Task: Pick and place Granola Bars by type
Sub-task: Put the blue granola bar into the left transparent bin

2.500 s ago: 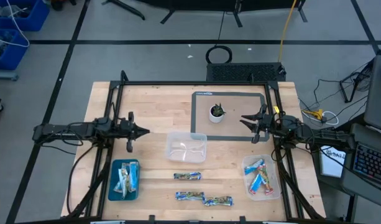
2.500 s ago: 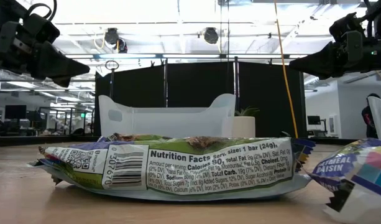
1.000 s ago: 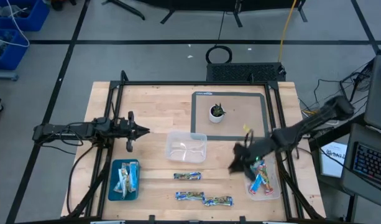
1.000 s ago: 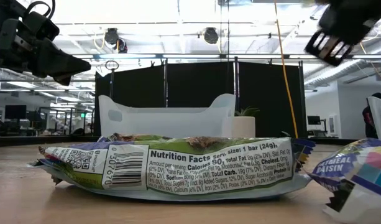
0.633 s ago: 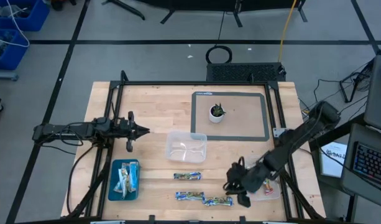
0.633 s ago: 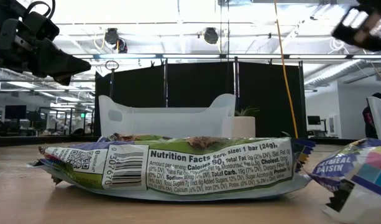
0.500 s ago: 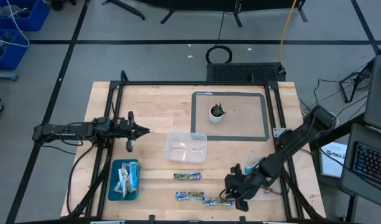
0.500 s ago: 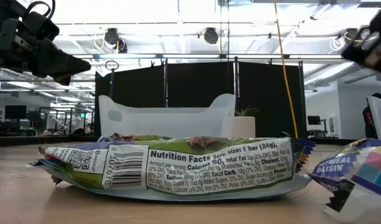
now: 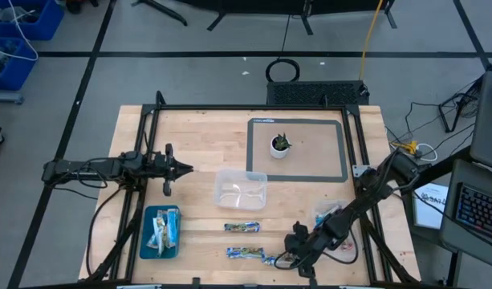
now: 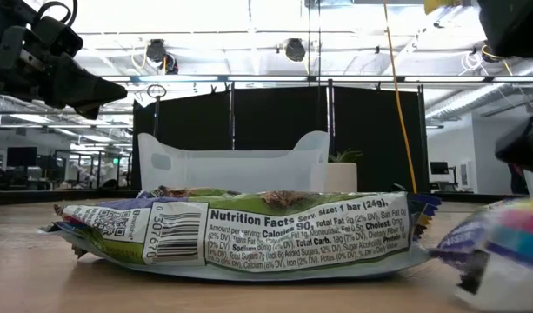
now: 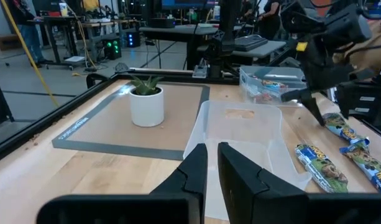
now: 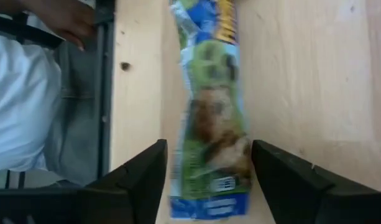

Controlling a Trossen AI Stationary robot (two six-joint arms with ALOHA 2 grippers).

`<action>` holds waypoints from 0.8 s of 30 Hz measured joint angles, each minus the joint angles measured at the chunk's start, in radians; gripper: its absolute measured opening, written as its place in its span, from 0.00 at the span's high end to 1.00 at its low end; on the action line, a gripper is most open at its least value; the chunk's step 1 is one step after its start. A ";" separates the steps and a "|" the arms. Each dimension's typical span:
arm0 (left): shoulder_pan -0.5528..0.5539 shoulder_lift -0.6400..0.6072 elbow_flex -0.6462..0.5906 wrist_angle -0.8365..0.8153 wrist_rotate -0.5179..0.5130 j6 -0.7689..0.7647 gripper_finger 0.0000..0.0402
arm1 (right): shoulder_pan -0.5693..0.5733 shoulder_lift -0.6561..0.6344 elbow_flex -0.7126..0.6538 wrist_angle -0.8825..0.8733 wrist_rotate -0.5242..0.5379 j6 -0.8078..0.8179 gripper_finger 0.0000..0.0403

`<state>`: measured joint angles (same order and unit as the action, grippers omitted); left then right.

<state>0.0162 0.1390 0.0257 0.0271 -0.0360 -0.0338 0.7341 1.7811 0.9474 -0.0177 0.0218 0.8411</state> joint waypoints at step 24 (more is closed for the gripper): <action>0.000 0.000 0.000 0.000 0.000 0.000 0.90 | -0.014 0.012 -0.003 0.030 0.031 -0.266 0.99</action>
<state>0.0162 0.1390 0.0257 0.0269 -0.0360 -0.0341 0.7197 1.7928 0.9446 0.0124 0.0529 0.5748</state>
